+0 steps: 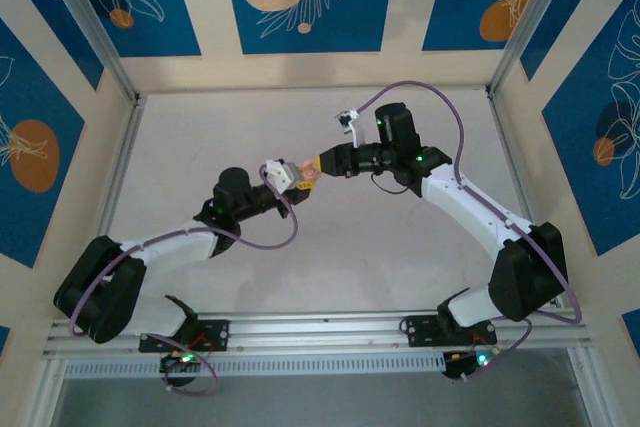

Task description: Insert wireless bluetooth earbuds into charging case

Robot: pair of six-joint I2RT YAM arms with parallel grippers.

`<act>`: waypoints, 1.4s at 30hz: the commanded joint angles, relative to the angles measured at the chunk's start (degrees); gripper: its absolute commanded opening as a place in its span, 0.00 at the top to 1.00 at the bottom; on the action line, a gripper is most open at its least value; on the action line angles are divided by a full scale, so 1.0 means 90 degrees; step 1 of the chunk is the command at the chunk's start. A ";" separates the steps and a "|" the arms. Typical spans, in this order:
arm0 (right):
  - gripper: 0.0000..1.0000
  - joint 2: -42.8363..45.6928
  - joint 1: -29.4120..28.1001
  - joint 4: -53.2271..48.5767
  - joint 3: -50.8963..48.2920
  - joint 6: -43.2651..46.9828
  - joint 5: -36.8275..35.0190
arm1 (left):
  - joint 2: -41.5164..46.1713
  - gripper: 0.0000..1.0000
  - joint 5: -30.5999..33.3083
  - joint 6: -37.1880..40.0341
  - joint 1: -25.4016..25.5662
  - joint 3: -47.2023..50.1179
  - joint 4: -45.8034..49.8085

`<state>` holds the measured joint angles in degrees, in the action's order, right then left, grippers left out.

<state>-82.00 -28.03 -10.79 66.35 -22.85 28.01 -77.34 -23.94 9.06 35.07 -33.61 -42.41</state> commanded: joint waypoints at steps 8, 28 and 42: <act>0.73 -0.0104 0.0004 -0.0069 0.0117 0.0053 0.0235 | 0.0182 0.82 -0.0113 0.0073 0.0073 -0.0159 -0.0053; 0.82 0.0045 -0.0261 -0.0490 0.0099 -0.0158 -0.0330 | 0.0269 0.82 0.0158 0.0136 0.0078 -0.0116 0.0063; 0.85 0.0203 -0.0460 -0.0691 -0.0067 -0.1214 -0.1156 | 0.0378 0.83 0.0324 0.0246 0.0078 -0.0131 0.0239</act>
<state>-82.04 -31.57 -13.39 66.35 -30.50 19.46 -76.05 -22.35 9.74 35.14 -33.61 -38.22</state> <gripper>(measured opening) 0.155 0.184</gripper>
